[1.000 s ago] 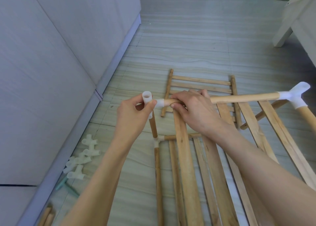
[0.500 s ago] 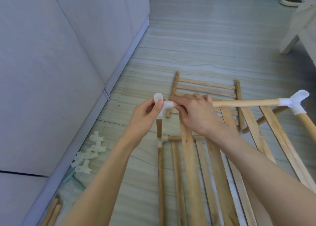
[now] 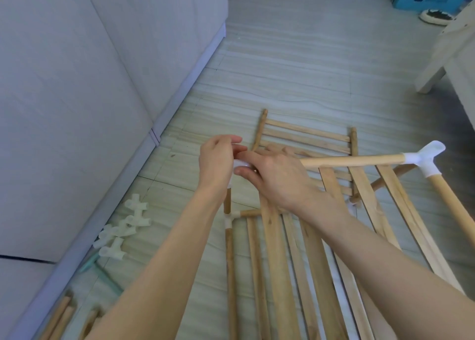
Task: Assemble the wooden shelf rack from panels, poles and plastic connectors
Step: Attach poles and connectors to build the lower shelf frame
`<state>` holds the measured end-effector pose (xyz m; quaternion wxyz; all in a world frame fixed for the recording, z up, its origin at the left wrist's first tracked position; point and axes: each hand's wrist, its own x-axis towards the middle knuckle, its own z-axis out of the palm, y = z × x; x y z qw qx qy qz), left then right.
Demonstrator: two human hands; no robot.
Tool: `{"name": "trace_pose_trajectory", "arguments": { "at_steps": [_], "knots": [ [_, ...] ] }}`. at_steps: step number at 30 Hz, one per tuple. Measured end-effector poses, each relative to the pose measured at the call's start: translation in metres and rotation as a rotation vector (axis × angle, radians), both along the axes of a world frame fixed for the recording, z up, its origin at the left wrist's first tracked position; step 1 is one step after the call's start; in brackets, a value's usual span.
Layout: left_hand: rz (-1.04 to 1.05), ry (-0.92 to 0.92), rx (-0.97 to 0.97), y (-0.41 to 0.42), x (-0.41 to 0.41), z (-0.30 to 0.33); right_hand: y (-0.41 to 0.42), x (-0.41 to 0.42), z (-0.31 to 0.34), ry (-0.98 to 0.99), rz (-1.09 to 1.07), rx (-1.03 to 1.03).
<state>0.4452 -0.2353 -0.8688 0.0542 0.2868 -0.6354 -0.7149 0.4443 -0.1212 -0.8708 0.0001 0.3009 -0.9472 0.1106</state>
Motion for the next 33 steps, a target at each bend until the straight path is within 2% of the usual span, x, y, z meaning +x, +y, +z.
{"name": "trace_pose_trajectory", "arguments": {
  "at_steps": [7,12,15,19,25,27,30,33],
  "knots": [
    [0.099,0.082,-0.085,-0.001,0.006,-0.006,-0.007,-0.001,0.005,-0.084,-0.01,-0.059],
    [0.173,0.053,-0.091,-0.015,0.012,-0.014,-0.026,0.001,0.002,-0.041,0.037,0.012],
    [0.219,0.03,-0.075,-0.013,0.01,-0.015,-0.025,-0.001,0.001,-0.058,0.031,-0.012],
    [0.262,-0.015,-0.149,-0.012,0.011,-0.017,-0.027,0.003,0.0,-0.028,0.038,0.008],
    [0.19,-0.05,-0.166,-0.016,0.011,-0.011,-0.021,0.001,0.008,-0.098,0.113,0.037],
    [0.155,0.006,-0.153,-0.014,0.01,-0.011,-0.007,-0.005,0.015,-0.17,0.109,-0.018],
    [0.03,0.084,-0.065,-0.003,0.005,-0.01,0.026,-0.024,0.018,-0.153,0.12,0.123],
    [-0.097,0.169,-0.027,-0.001,0.0,-0.01,0.054,-0.035,0.02,-0.302,0.136,0.162]
  ]
}}
